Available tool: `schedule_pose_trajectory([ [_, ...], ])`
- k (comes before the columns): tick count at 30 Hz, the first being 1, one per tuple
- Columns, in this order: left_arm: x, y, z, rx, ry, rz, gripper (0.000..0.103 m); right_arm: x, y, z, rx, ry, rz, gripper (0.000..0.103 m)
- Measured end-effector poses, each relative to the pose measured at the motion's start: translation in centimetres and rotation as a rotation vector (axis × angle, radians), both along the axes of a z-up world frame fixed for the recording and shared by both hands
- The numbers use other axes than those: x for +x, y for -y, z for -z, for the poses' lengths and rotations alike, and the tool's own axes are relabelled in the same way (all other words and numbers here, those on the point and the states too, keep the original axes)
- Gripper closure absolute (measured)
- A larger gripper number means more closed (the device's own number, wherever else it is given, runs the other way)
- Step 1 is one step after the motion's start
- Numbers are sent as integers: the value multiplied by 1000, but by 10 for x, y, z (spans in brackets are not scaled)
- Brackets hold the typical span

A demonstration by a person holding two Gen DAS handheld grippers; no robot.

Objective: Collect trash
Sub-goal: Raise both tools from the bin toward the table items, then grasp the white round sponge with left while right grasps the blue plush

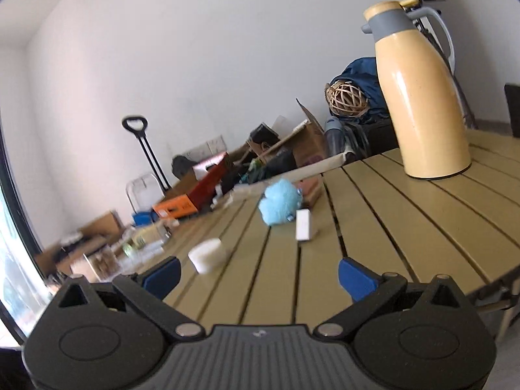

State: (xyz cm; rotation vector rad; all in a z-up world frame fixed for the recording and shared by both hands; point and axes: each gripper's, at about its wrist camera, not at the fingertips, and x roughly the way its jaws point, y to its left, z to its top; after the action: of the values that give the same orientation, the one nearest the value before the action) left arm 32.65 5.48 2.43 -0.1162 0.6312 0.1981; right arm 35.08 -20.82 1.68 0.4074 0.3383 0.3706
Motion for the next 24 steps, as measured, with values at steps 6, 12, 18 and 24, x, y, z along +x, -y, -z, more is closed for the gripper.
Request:
schedule_pose_trajectory([
  [6, 47, 8, -16, -22, 33, -3, 0, 30, 5, -16, 37, 38, 1, 0],
  [12, 106, 15, -19, 26, 50, -10, 0, 56, 0, -33, -59, 72, 62, 0],
  [18, 166, 6, -3, 20, 14, -35, 0, 95, 1, -29, -110, 41, 86, 0],
  [24, 208, 2, 15, 34, -22, -24, 1, 124, -6, -22, -147, 14, 103, 0],
])
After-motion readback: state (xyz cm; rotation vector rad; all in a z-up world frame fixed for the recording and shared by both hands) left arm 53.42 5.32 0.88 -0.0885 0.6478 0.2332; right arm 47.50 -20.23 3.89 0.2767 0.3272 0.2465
